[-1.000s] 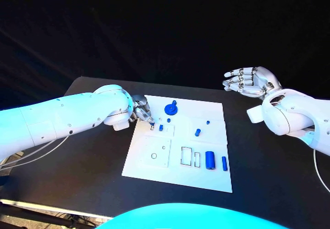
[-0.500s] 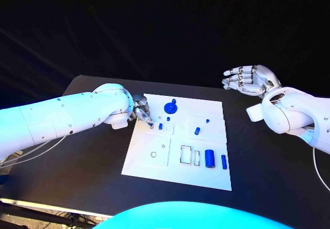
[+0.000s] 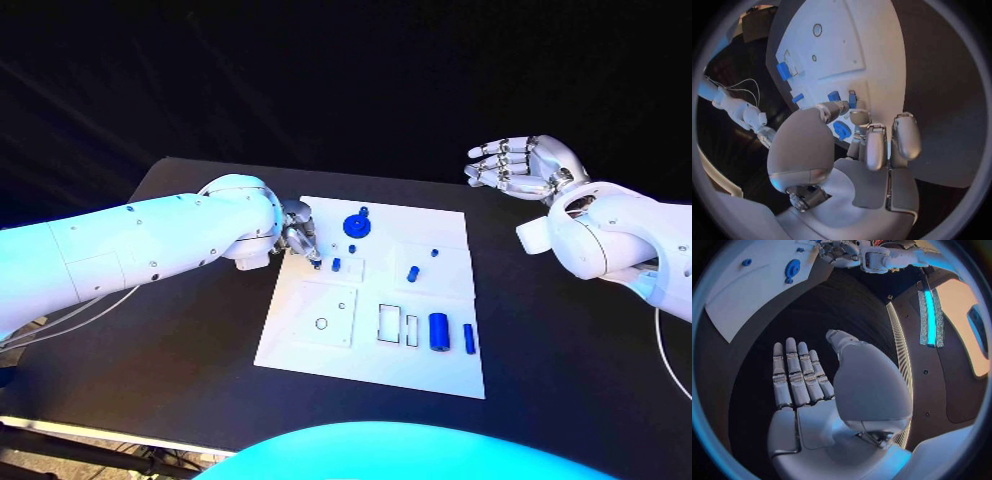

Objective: Assemble the parts on the task board

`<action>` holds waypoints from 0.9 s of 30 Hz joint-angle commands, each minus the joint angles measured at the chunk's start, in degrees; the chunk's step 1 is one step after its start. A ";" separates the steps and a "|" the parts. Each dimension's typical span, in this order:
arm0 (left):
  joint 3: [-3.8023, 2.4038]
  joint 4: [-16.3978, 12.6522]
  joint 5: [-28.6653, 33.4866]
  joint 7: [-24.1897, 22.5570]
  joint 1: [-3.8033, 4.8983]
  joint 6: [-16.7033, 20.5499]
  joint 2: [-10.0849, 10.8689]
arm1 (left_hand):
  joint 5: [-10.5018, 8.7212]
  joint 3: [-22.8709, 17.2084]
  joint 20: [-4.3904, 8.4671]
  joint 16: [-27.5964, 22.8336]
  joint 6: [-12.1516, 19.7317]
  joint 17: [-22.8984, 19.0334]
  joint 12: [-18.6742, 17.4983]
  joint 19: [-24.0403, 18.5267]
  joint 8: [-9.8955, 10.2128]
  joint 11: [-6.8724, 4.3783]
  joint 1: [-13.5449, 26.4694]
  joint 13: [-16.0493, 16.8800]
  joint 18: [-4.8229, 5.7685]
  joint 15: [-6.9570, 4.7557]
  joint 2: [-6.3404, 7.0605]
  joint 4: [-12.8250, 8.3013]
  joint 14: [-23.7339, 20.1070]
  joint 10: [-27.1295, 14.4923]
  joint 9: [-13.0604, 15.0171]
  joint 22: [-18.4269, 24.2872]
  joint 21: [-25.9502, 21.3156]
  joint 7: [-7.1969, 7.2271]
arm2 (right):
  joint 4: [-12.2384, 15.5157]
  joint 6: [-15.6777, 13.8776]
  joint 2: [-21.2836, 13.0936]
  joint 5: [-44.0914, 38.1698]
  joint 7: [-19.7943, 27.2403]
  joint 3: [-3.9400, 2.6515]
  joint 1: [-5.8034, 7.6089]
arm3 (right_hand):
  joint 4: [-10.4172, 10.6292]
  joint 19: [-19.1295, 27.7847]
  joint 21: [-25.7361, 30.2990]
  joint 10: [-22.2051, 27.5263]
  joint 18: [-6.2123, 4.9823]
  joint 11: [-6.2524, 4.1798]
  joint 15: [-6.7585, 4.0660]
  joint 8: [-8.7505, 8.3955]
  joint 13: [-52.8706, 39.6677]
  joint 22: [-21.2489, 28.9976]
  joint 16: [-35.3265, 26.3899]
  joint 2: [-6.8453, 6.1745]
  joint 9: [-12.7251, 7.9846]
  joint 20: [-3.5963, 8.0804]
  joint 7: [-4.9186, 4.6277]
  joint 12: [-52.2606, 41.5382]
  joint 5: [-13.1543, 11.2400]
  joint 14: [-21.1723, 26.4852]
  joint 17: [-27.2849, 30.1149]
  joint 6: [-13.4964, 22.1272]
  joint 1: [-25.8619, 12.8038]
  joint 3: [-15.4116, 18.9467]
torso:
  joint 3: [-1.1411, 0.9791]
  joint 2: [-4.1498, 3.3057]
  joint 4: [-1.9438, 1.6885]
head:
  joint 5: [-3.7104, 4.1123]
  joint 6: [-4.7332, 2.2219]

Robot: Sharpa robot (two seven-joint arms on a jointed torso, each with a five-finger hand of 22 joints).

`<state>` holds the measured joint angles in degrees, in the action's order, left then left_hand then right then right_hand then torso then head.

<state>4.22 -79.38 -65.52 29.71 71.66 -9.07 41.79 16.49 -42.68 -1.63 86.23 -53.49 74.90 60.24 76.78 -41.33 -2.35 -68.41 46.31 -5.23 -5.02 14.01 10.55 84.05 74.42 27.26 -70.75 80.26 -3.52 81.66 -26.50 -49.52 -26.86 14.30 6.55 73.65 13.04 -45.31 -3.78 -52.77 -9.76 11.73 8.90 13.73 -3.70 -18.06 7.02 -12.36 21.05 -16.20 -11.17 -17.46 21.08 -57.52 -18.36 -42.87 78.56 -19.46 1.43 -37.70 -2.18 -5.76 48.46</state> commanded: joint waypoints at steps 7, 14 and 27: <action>0.08 -0.22 -1.04 0.21 -0.06 -1.15 -0.26 | 0.26 -5.74 0.42 0.41 -1.67 7.12 0.47 0.19 -0.43 -0.24 -0.09 0.18 0.92 -0.49 -0.75 -5.41 3.98 0.50 15.45 -0.27 0.27 2.09 | 0.09 0.64 -0.01 -0.05 0.77 -0.01 -0.02 | -0.15 0.42 0.20 0.26 -0.70 0.04 0.42 -0.38 0.05 0.16 -0.17 0.00 -0.09 0.06 -4.28 0.41 0.23 0.09 0.11 0.42 -0.47 0.24 | 0.06 -0.04 -0.02 | 0.52 -0.06; 0.10 -0.34 -1.11 0.22 -0.06 -1.63 -0.32 | 0.36 -5.87 0.45 0.46 -1.64 7.23 0.45 0.22 -0.52 -0.28 -0.06 0.13 0.93 -0.51 -0.64 -5.58 4.01 0.51 15.64 -0.32 0.29 2.12 | 0.14 0.61 -0.01 -0.05 0.75 -0.01 -0.02 | -0.16 0.45 0.20 0.28 -0.70 0.04 0.43 -0.39 0.05 0.22 -0.20 0.03 -0.11 0.06 -4.29 0.43 0.29 0.11 0.15 0.43 -0.48 0.24 | 0.04 -0.01 -0.10 | 0.62 0.02; 0.11 -0.22 -1.11 0.27 -0.07 -2.96 -0.33 | 0.70 -6.23 0.51 0.60 -1.62 7.53 0.56 0.29 -0.72 -0.33 0.02 0.21 0.96 -0.55 -0.47 -5.98 4.08 0.62 16.05 -0.45 0.36 2.17 | 0.14 0.74 -0.03 -0.05 0.76 -0.01 -0.02 | -0.59 0.46 0.10 0.35 -0.72 0.06 0.46 -0.53 0.02 1.54 -0.52 0.18 -0.36 0.00 -4.32 0.57 3.77 -0.05 0.91 0.36 -0.54 0.13 | 0.01 0.00 -0.12 | 0.51 0.02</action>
<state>4.30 -79.53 -66.29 29.85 71.65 -10.34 41.56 16.83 -42.70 -1.42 86.46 -53.49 74.94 60.56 76.98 -41.56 -2.55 -68.42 46.50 -5.23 -5.19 14.00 10.51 83.86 74.66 27.26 -71.18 80.26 -3.52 81.70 -26.50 -49.55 -26.82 14.30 6.55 73.65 12.80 -45.31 -3.78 -52.77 -9.76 11.73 8.90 13.52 -3.71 -16.66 6.67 -12.37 20.73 -16.20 -11.17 -17.24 24.50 -57.52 -17.54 -42.87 78.57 -19.23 1.44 -37.69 -2.30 -5.23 48.50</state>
